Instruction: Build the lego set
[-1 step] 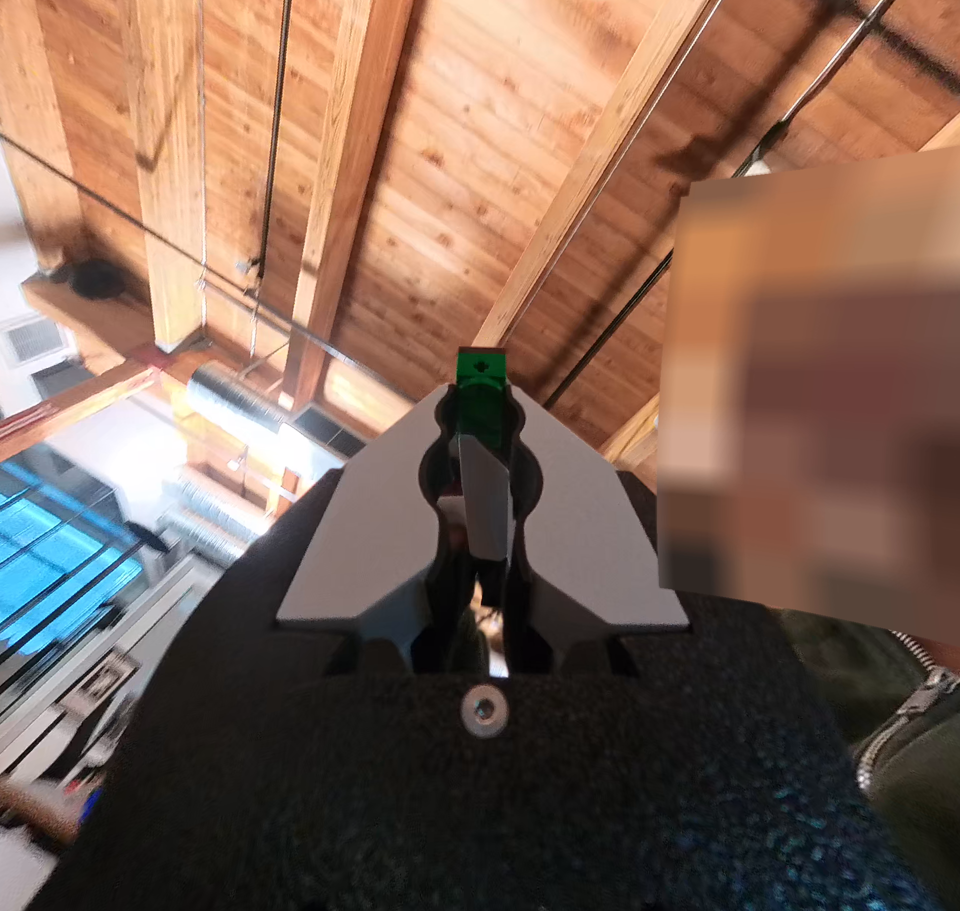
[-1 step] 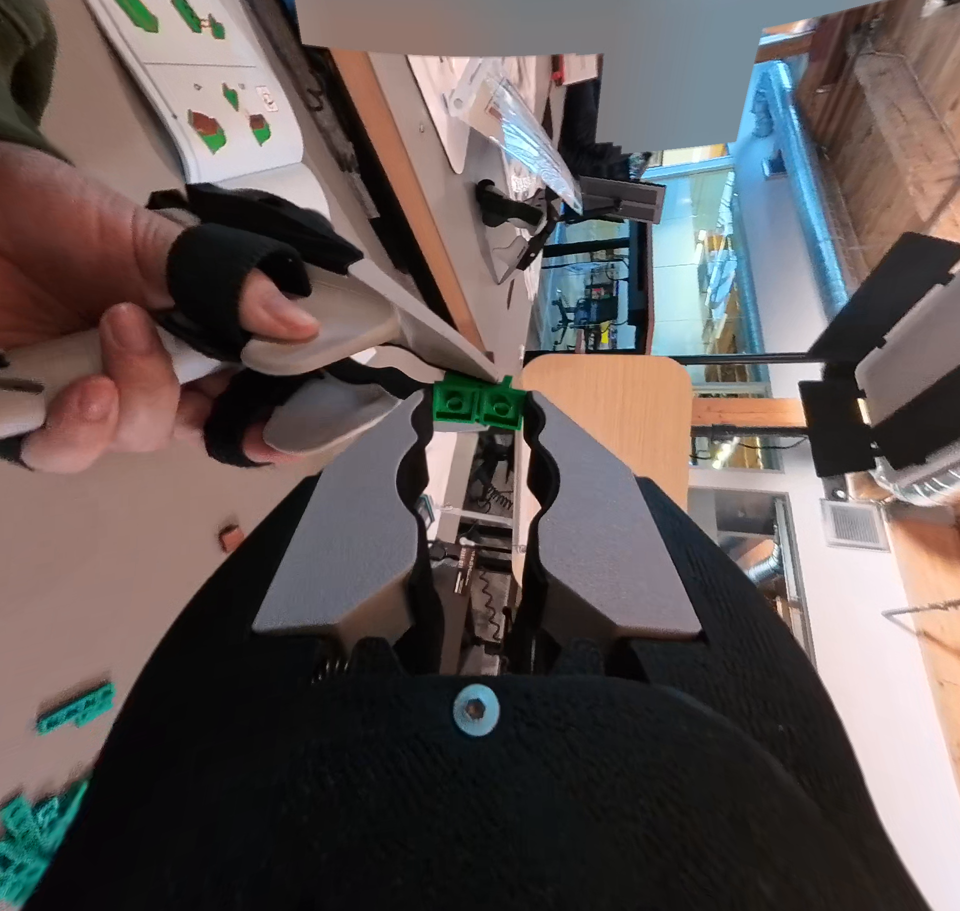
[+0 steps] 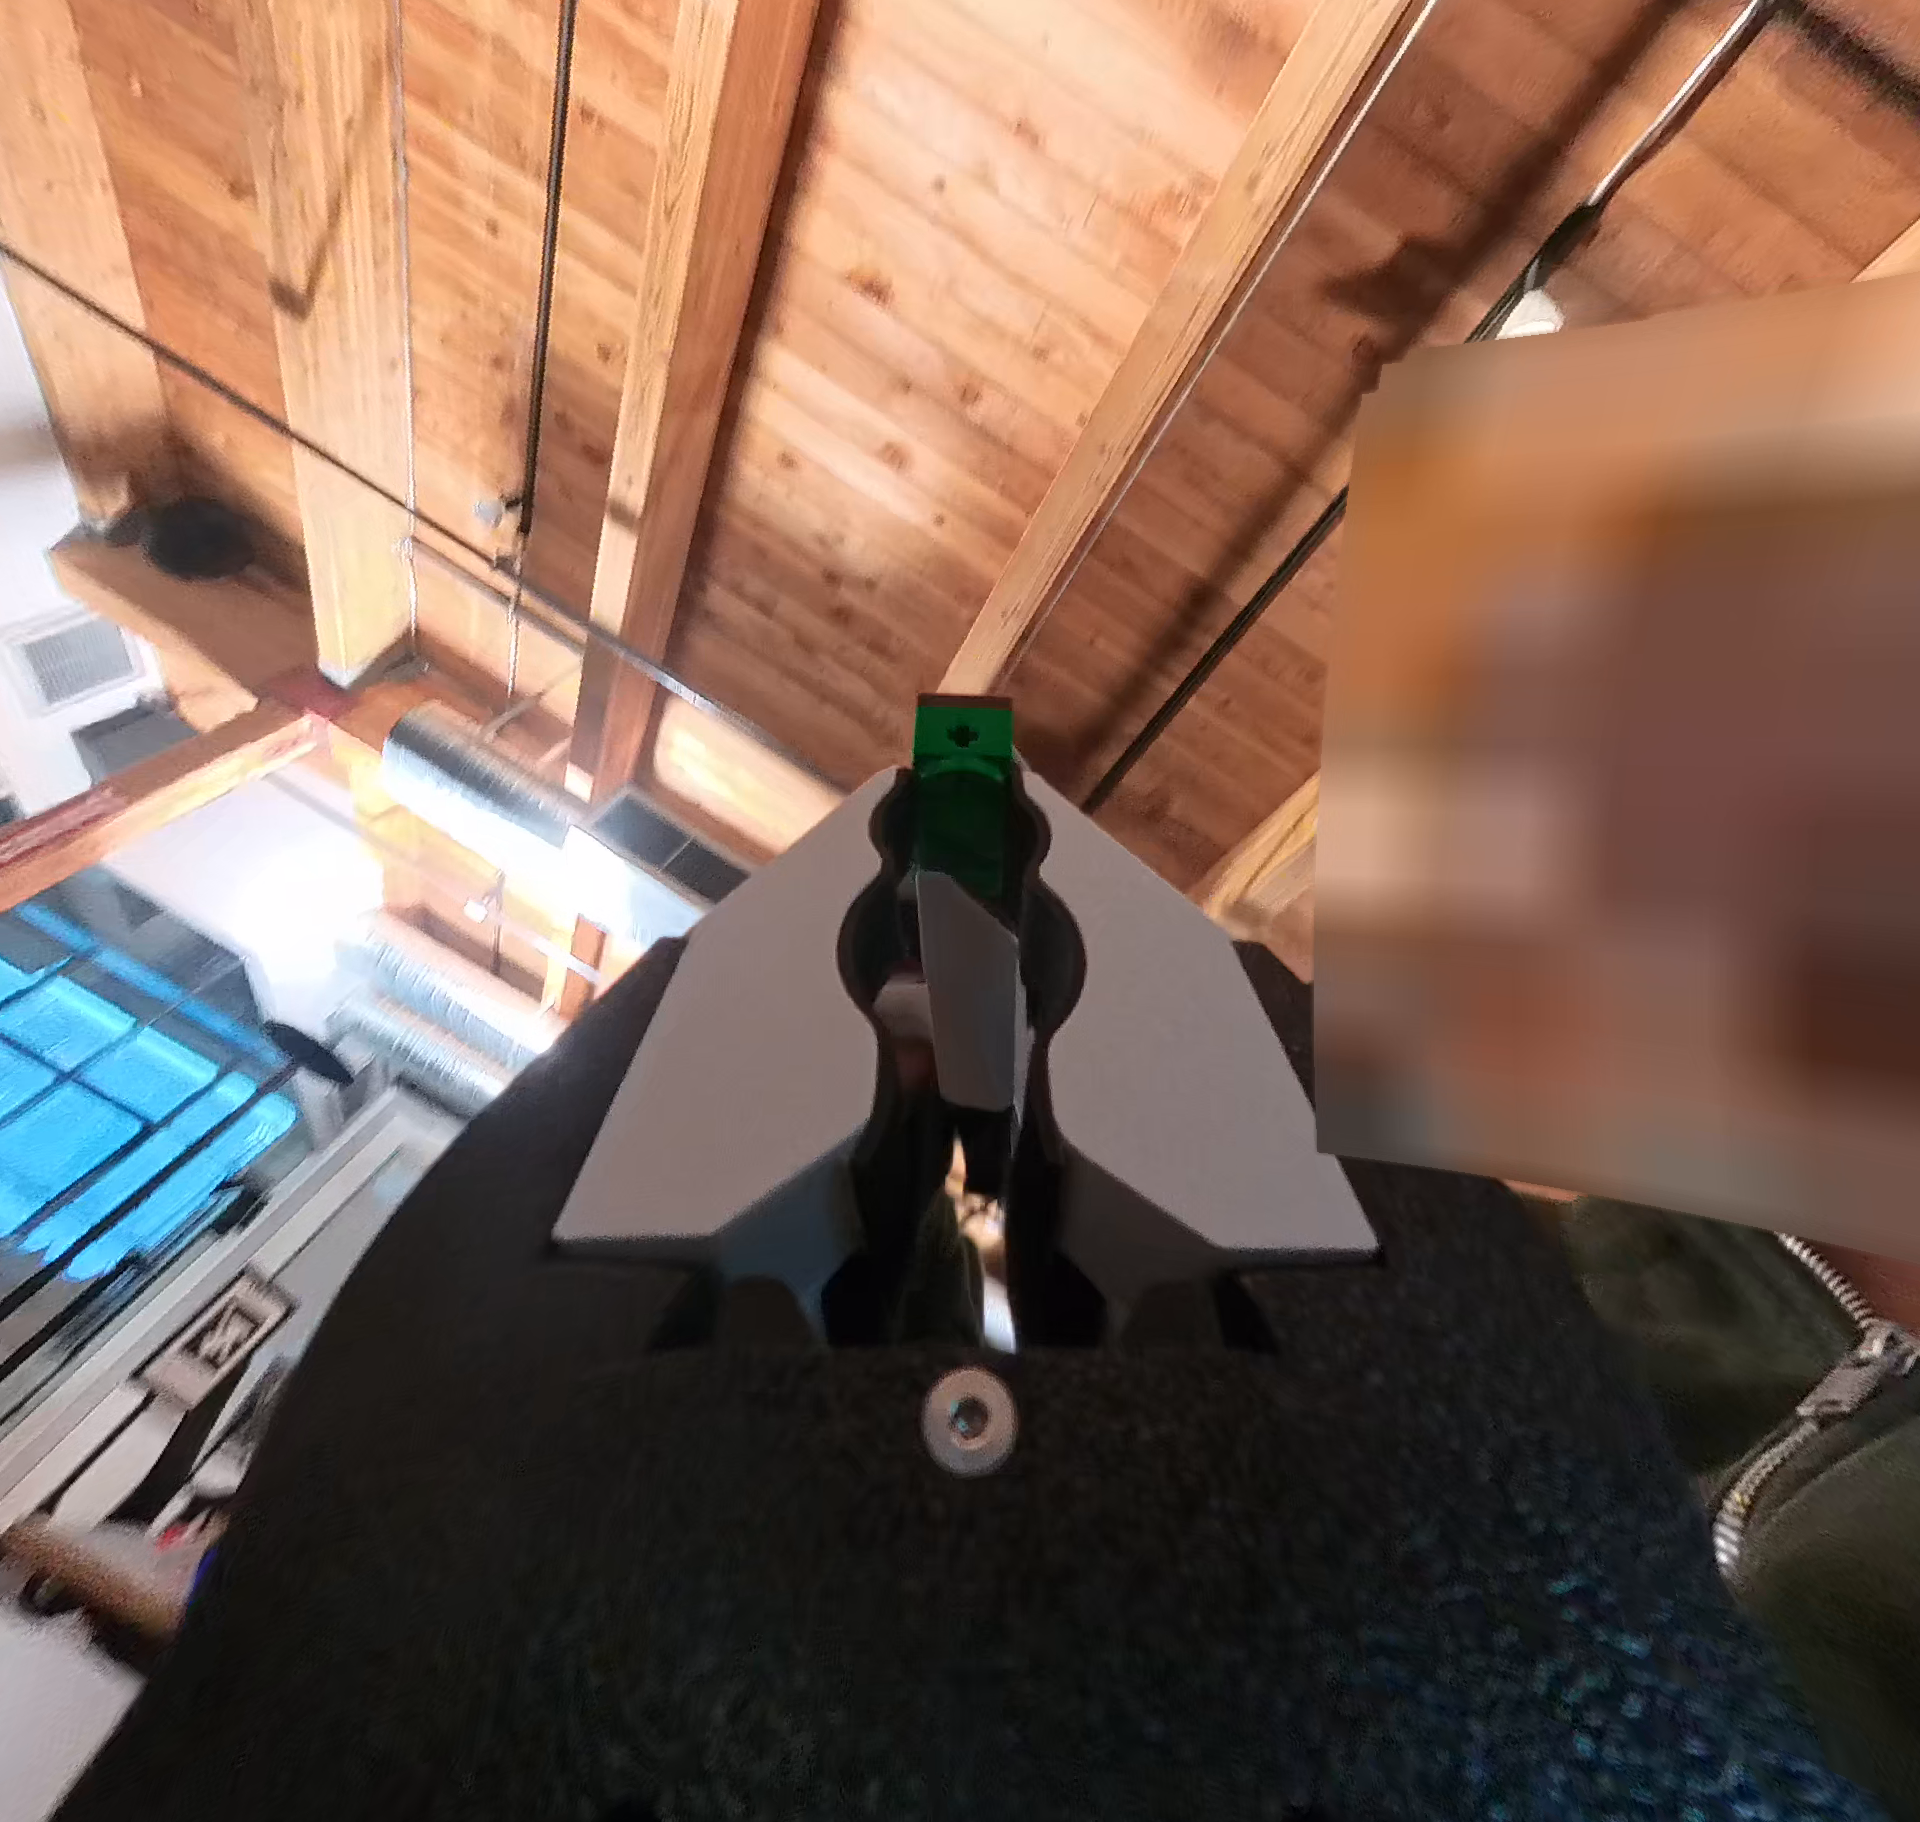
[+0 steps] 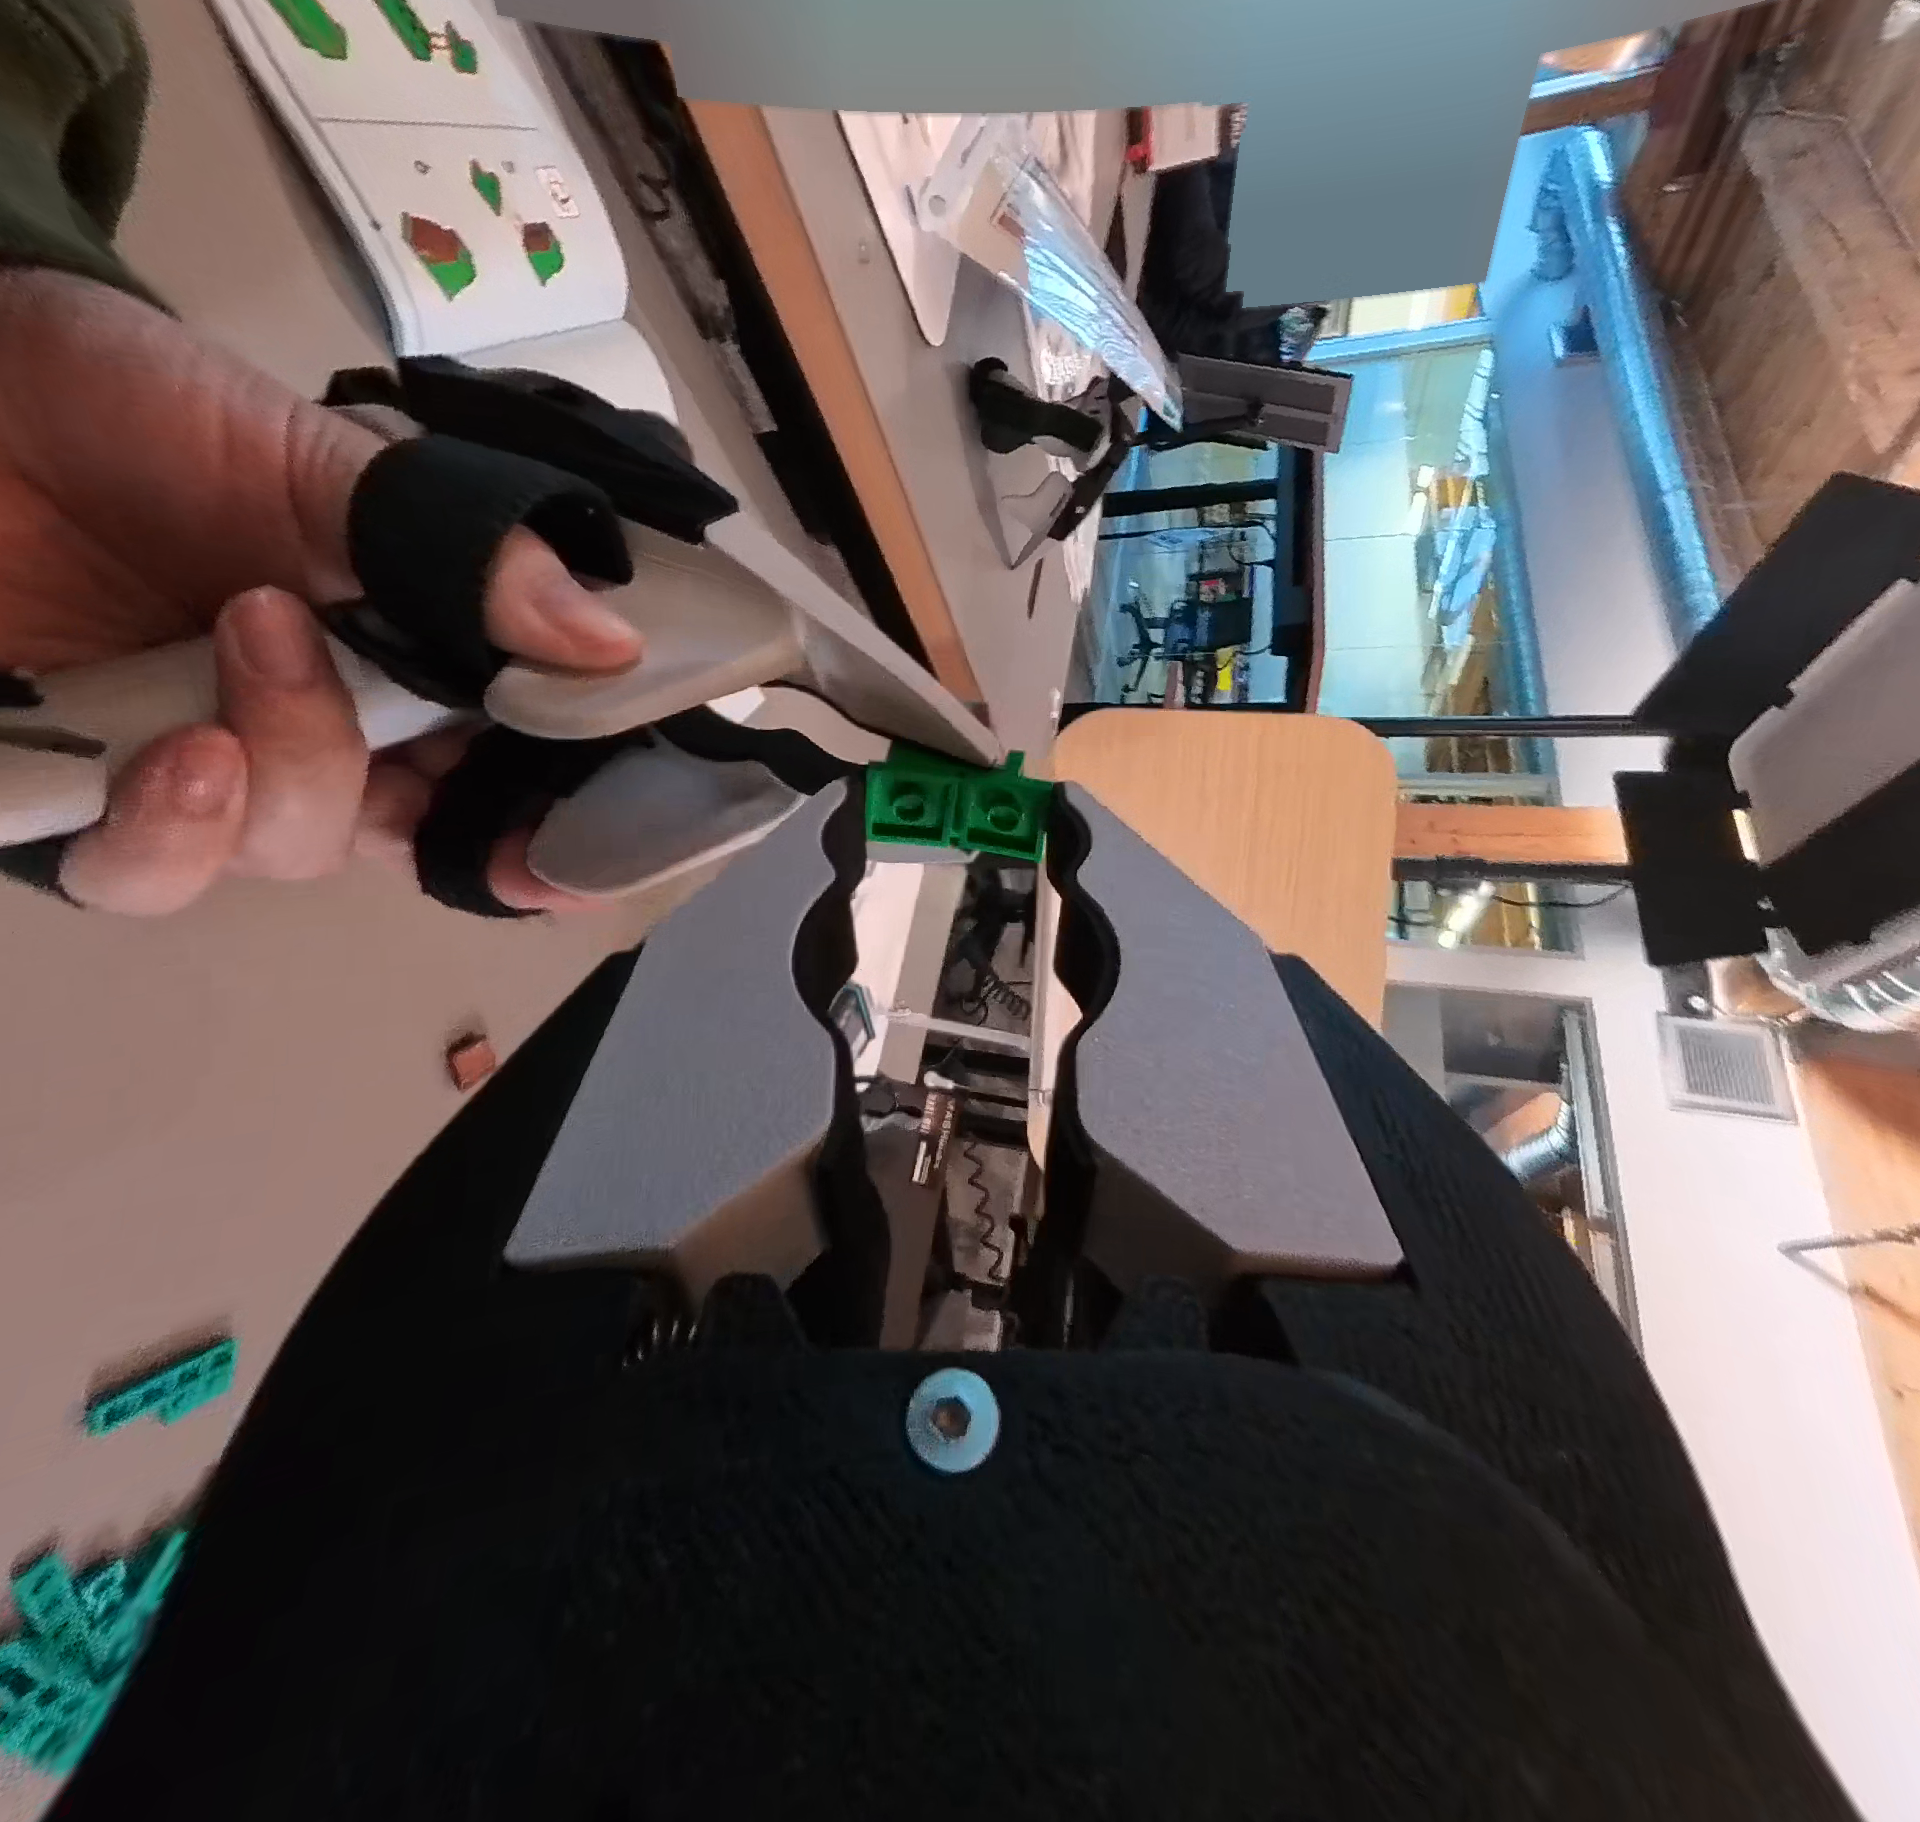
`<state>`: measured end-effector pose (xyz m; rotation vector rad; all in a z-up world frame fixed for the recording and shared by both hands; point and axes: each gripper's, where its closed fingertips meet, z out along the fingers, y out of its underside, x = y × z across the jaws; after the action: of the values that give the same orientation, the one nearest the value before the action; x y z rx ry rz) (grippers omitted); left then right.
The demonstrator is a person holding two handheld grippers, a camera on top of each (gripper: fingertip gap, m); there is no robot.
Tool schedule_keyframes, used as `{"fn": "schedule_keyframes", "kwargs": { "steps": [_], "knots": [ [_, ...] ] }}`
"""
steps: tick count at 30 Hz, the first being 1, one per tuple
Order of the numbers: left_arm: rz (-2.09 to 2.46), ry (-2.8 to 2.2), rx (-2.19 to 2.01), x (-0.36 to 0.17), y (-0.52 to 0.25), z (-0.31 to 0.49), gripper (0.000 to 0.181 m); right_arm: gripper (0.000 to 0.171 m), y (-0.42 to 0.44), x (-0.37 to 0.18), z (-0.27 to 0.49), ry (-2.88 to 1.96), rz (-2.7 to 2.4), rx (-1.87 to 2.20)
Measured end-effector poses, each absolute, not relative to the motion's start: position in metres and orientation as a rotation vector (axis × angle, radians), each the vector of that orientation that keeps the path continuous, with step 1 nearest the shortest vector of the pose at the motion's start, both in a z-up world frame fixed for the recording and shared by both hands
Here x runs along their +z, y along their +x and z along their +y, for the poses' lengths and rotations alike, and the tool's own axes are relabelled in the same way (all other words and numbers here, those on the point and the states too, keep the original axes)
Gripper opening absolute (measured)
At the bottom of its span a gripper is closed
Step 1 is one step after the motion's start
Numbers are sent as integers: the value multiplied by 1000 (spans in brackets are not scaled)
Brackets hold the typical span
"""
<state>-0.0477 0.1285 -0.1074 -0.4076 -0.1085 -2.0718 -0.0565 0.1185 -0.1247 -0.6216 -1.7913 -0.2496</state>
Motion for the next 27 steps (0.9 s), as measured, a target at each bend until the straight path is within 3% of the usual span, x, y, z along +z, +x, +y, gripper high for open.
{"fn": "schedule_keyframes", "kwargs": {
  "steps": [18, 24, 27],
  "knots": [
    [11, -608, -2001, -112, -27, 133, 14, 32, -41, -132, 123, -755, -1763, -145],
    [167, -819, -1713, -130, -33, 140, 14, 52, -23, -149, 129, -886, -1685, 108],
    [306, -932, -1487, -139, -37, 137, 14, 49, -12, -158, 136, -976, -1599, 265]
  ]
}}
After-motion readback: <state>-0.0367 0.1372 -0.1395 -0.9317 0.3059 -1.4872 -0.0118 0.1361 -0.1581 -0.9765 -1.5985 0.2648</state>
